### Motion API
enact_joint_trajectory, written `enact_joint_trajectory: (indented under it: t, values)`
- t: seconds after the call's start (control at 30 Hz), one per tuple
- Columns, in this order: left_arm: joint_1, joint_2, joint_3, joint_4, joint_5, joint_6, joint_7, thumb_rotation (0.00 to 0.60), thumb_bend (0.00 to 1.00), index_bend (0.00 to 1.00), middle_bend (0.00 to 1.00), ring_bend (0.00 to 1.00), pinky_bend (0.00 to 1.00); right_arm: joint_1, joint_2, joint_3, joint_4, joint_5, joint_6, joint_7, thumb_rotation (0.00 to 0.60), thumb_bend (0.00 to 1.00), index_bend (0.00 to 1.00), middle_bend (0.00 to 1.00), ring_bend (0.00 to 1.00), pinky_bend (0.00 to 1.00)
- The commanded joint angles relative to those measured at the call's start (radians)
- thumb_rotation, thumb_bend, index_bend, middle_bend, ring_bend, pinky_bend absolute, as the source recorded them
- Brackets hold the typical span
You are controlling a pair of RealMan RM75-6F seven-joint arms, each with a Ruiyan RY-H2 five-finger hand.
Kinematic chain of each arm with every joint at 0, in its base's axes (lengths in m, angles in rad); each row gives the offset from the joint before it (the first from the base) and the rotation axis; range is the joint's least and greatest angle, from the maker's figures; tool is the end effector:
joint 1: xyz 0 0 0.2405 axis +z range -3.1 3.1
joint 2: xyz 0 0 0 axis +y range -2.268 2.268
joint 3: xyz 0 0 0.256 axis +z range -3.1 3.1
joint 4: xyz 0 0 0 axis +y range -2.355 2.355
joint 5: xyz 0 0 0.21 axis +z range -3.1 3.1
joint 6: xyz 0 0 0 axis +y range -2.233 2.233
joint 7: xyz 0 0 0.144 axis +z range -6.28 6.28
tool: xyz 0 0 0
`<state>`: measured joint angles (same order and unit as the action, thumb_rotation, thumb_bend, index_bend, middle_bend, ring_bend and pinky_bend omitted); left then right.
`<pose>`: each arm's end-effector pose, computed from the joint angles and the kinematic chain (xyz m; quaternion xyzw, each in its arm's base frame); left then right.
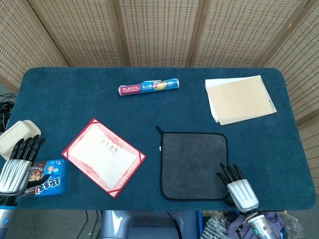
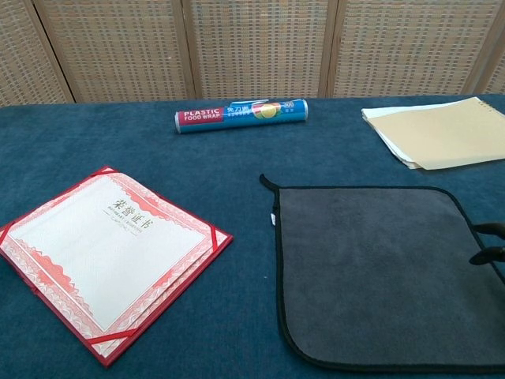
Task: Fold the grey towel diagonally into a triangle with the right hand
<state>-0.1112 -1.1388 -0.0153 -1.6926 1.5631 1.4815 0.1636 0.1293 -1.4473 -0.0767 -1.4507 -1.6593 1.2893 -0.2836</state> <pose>-0.2825 0.1792 0.1378 -0.6392 -0.3547 -0.3795 0.5671 -0.2859 -0.1564 0.0167 0.7434 -0.3582 0.3120 0.4708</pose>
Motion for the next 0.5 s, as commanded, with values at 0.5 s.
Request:
enact_joint_trajectory:
  t: [0.5]
  values:
    - [-0.001,-0.003,0.002,0.0,0.0,-0.002,0.009,0.6,0.12,0.0,0.0,0.0,0.0,0.014,-0.018,-0.006,0.021,0.031,-0.031,-0.008,0.6,0.04,0.18,0.0,0.0,0.0]
